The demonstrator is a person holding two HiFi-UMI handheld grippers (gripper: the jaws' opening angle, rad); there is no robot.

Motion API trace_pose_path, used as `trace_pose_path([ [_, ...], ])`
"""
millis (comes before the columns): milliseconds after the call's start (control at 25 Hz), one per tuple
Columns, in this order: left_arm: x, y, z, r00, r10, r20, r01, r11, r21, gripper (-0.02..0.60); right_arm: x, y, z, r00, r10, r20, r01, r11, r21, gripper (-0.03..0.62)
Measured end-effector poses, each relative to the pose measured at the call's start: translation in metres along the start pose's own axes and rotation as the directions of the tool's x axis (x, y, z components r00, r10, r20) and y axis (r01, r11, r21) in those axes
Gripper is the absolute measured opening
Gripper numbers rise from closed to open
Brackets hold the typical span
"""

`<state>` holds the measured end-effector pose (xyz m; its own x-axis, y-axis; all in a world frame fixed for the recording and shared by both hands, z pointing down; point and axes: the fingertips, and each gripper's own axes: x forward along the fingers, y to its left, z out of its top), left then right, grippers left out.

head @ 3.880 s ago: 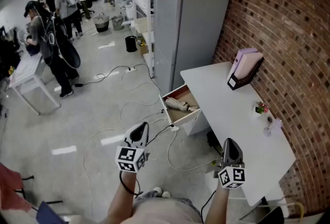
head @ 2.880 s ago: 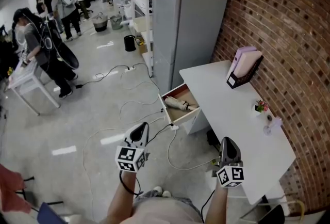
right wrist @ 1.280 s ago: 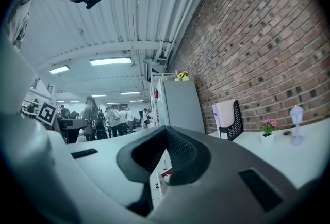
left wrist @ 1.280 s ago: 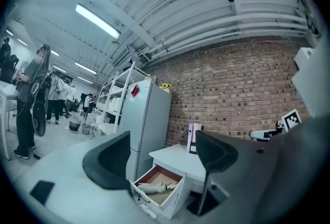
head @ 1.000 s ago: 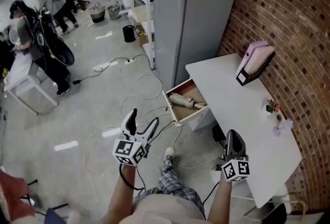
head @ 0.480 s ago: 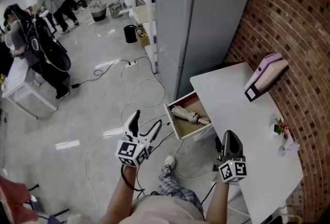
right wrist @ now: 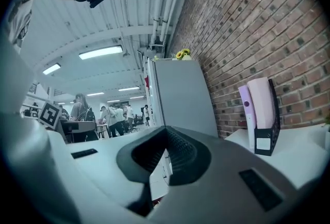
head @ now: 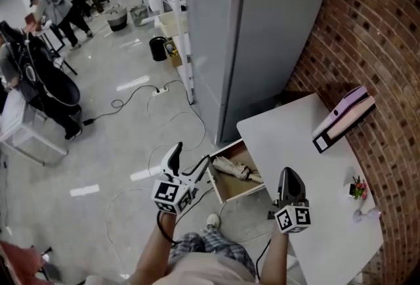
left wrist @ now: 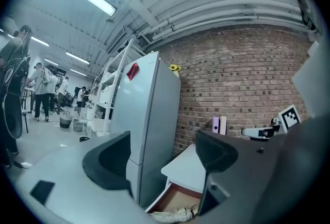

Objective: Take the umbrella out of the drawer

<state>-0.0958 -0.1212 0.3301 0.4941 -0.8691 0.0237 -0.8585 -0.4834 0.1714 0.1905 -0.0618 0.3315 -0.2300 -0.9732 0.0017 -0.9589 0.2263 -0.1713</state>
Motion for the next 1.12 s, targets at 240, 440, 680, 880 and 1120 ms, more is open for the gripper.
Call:
trace_pose_path([
  [240,0.046,0.008,-0.007,0.998,-0.048,-0.031,0.048,0.999,0.015,0.379,0.047,-0.004,-0.007,1.0,0.004,-0.018,-0.004,1.0,0.006,0.018],
  [440,0.071,0.015,-0.021,0.993,-0.083,-0.08,0.084,0.996,0.015,0.379,0.072,0.002,-0.02,0.999,0.003,-0.045,-0.003,1.0,0.004,0.018],
  [680,0.101,0.017,-0.062,0.98,-0.117,-0.159,0.119,0.993,0.001,0.379,0.09,-0.003,-0.076,0.986,-0.051,-0.159,0.054,0.998,0.018,0.018],
  [880,0.116,0.021,-0.126,0.955,-0.142,-0.262,0.147,0.989,0.001,0.379,0.092,0.01,-0.144,0.963,-0.043,-0.267,0.056,0.997,0.043,0.018],
  [1120,0.131,0.017,-0.2,0.916,-0.19,-0.354,0.192,0.981,-0.03,0.379,0.092,0.019,-0.23,0.919,-0.047,-0.392,0.081,0.994,0.07,0.018],
])
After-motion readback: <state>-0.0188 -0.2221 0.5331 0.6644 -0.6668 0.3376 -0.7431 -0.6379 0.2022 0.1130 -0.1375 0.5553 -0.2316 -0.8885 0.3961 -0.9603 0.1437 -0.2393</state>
